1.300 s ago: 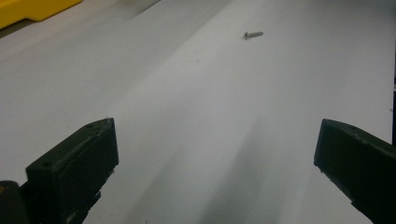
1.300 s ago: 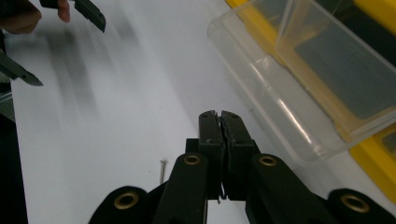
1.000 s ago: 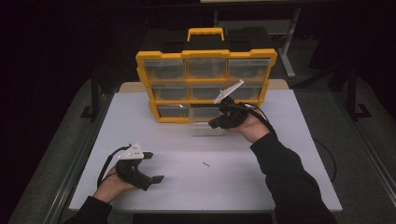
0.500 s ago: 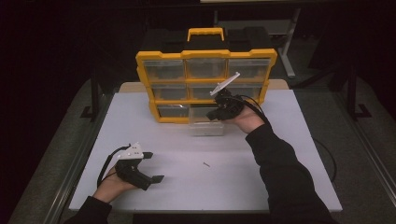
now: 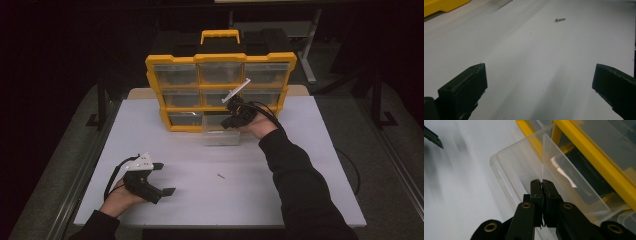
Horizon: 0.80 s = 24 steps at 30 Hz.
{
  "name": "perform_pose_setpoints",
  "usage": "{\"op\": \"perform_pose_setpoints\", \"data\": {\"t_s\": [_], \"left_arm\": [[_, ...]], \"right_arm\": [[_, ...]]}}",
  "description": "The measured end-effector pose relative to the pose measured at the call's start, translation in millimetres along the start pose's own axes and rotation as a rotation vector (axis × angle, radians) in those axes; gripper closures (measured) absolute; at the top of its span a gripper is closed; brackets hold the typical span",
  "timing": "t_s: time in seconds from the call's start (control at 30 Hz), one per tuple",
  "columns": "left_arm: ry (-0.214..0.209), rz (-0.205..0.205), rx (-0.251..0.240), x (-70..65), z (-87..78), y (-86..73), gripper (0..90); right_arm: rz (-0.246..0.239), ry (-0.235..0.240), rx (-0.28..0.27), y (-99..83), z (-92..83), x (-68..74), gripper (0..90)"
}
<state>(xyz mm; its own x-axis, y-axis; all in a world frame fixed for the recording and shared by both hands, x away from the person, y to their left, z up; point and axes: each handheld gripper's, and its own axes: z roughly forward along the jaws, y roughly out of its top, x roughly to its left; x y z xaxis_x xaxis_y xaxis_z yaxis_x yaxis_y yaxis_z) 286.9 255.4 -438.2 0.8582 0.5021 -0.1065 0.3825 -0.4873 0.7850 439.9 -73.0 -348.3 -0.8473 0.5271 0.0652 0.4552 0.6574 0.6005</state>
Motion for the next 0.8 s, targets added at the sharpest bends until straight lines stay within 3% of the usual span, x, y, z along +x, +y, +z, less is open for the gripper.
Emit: {"op": "perform_pose_setpoints", "data": {"t_s": [0.17,0.23,0.37,0.6,0.8], "left_arm": [[0.001,0.001,-0.001,0.0,-0.3,0.1,0.0],[0.001,0.002,0.0,0.1,-0.4,0.0,0.0],[0.0,0.003,0.0,0.1,-0.4,0.0,0.0],[0.001,0.002,0.002,-0.2,0.0,0.1,0.0],[0.0,0.003,0.001,-0.4,0.0,0.1,0.0]], "right_arm": [[-0.005,0.006,0.019,0.0,7.0,-0.3,85.6],[0.002,0.001,0.009,0.5,6.7,-0.5,78.2],[0.023,-0.004,-0.015,1.3,1.6,-1.8,76.8],[0.035,0.018,-0.041,0.6,-14.9,-0.4,88.4],[0.022,0.01,-0.05,-1.8,-27.5,7.1,88.5]]}}
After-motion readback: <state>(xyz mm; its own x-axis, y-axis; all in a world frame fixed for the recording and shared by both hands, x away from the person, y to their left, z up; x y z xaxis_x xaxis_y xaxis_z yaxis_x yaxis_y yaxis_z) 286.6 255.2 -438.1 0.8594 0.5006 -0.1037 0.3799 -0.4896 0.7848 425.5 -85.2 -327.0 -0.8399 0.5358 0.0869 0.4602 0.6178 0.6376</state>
